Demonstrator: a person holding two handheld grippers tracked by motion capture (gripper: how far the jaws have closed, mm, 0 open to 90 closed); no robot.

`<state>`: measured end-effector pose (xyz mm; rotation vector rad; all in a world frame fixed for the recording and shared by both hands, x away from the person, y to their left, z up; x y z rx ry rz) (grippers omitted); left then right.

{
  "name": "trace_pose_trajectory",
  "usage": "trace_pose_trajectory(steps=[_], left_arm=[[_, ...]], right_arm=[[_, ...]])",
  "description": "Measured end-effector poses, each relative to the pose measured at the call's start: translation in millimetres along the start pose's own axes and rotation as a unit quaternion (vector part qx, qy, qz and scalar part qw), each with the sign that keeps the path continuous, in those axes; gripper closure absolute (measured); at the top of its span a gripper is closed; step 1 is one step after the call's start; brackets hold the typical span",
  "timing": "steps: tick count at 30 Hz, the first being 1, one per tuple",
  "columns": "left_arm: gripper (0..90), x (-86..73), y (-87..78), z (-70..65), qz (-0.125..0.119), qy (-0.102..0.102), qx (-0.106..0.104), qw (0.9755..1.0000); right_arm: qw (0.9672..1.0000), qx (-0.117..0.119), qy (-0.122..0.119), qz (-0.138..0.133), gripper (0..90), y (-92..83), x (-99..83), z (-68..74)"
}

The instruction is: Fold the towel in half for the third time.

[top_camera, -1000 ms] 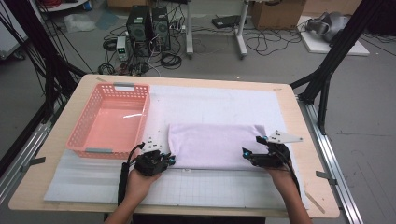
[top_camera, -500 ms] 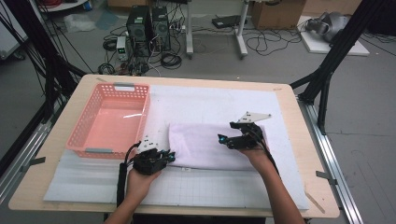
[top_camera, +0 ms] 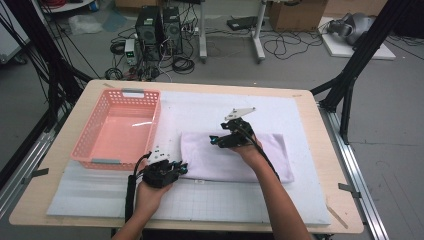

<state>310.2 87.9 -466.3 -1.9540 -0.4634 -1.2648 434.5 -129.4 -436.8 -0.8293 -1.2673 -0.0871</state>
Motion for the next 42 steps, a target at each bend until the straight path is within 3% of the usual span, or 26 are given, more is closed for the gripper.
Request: trace_pose_trajectory(steps=[16, 26, 29, 38, 41, 42], left_arm=[[79.2, -3.3, 0.7, 2.7, 0.009, -0.011, -0.002, 0.9999], [79.2, -3.4, -0.5, 3.4, 0.009, -0.013, -0.004, 0.9999], [79.1, -3.8, -0.6, 4.3, 0.010, -0.014, -0.004, 0.9999], [79.8, -6.1, 0.9, 5.1, 0.023, -0.021, 0.006, 0.9995], [80.3, -5.5, -0.3, 5.9, 0.024, -0.022, 0.009, 0.9994], [80.3, -5.3, -0.7, 5.8, 0.024, -0.024, 0.009, 0.9994]], right_arm=[[0.9986, 0.026, -0.021, 0.042, 33.9, 58.1, 10.4, 12.8], [0.9973, 0.032, -0.022, 0.062, 38.1, 79.1, 12.9, 18.5], [0.9960, 0.041, -0.029, 0.074, 43.2, 84.4, 14.1, 20.8], [0.9942, 0.060, -0.017, 0.088, 65.7, 85.4, 13.2, 23.4], [0.9929, 0.067, -0.033, 0.093, 77.7, 84.8, 14.6, 27.2], [0.9929, 0.067, -0.033, 0.093, 77.7, 84.8, 14.6, 27.2]])
Point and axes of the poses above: each handheld gripper's, and its own axes: y roughly forward along the jaws, x roughly out of its top, z roughly to its left, the point moved 4 cm from there along y, roughly forward along the jaws, and after that the axes turned 7 degrees about -z, right-handed, at the moved point
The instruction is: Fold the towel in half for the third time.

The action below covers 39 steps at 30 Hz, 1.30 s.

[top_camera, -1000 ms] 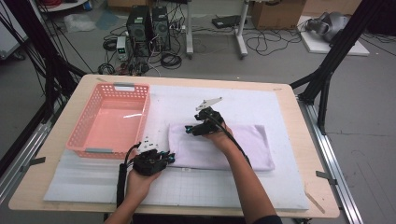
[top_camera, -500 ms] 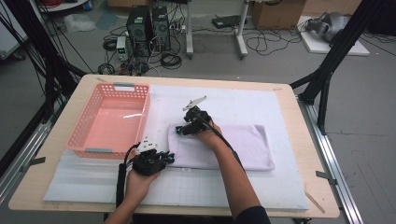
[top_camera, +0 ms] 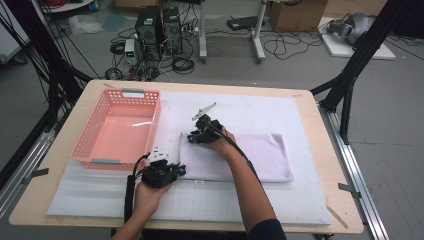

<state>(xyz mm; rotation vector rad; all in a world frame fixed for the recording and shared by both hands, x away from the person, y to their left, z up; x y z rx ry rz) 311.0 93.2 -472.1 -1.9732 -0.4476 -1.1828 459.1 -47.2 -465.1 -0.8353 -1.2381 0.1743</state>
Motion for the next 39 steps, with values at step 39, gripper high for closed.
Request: trace_pose_trajectory(steps=[39], left_arm=[[80.8, 73.0, 62.7, -100.1, -0.058, 0.023, -0.119, 0.9909]], right_arm=[[0.9912, -0.074, 0.029, -0.106, 79.7, -140.6, -35.7, -45.0]])
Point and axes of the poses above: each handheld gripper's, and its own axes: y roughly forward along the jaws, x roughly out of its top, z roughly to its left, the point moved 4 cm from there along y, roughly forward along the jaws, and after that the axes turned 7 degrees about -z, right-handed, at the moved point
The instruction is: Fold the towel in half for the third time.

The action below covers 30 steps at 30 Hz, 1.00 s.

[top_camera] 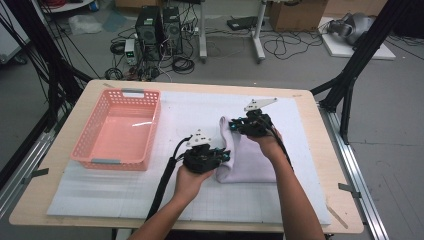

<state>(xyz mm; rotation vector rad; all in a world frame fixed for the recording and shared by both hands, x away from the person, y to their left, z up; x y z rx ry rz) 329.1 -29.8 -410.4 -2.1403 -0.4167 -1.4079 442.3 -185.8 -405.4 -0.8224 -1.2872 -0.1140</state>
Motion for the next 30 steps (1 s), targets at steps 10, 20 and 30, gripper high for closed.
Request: trace_pose_trajectory(steps=[10, 20, 30], left_arm=[[80.6, -1.5, 40.5, -18.5, 0.013, 0.005, -0.012, 0.9998], [80.0, -7.2, 75.8, -34.3, 0.018, -0.001, -0.024, 0.9996], [46.2, -6.3, 84.6, -45.7, -0.013, 0.037, -0.047, 0.9981]], right_arm=[[0.9995, -0.026, 0.019, 0.007, 79.5, -22.7, -26.3, -24.3], [0.9983, -0.052, 0.018, 0.018, 78.8, -38.6, -39.0, -37.8], [0.9962, -0.080, 0.009, 0.035, 78.9, -53.6, -53.8, -47.1]])
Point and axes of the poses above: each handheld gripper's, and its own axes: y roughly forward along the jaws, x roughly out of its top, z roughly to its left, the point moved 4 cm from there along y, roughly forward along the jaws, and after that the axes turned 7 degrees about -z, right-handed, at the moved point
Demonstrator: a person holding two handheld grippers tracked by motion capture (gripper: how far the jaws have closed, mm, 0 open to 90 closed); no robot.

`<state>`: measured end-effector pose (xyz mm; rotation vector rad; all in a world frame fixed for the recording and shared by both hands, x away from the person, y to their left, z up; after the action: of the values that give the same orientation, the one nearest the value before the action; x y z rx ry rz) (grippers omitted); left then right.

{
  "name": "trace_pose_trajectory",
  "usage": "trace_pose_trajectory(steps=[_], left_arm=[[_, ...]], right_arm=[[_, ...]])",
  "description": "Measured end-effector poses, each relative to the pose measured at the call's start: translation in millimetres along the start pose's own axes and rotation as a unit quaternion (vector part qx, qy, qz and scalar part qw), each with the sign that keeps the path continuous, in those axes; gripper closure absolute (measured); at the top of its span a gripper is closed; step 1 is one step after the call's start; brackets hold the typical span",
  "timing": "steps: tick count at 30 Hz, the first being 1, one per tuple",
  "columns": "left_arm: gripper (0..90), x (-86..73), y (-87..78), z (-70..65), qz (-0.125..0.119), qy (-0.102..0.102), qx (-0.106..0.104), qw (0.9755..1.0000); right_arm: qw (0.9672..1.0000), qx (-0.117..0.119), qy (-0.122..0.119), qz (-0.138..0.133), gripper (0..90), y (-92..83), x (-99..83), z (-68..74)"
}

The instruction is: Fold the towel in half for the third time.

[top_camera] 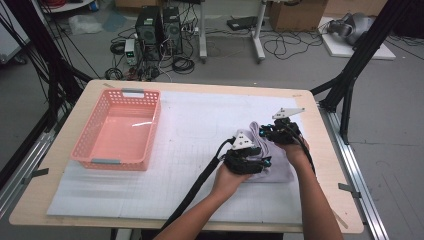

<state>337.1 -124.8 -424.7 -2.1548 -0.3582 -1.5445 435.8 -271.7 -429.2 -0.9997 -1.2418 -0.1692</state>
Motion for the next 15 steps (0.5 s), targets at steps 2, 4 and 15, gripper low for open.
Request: trace_pose_trajectory(steps=[2, 4, 15], left_arm=[[42.0, 2.6, -8.6, 2.1, -0.001, 0.013, 0.000, 0.9999], [39.1, 4.1, -21.4, 7.2, -0.006, 0.035, 0.008, 0.9993], [32.7, -2.1, -88.4, 59.1, -0.039, 0.073, 0.077, 0.9936]], right_arm=[[1.0000, -0.003, 0.004, -0.001, 78.4, -2.7, -3.1, -1.2], [1.0000, -0.005, 0.006, -0.005, 77.2, -5.9, -6.6, -3.6], [0.9969, -0.063, 0.048, -0.006, 63.3, -38.3, -27.3, -23.7]])
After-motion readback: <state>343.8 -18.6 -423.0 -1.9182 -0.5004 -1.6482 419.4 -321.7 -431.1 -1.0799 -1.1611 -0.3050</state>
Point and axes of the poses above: each handheld gripper's, and its own axes: y roughly forward along the jaws, x roughly out of its top, z roughly to its left, the point moved 4 cm from there along y, roughly forward along the jaws, and after that the axes turned 7 degrees about -z, right-handed, at the moved point
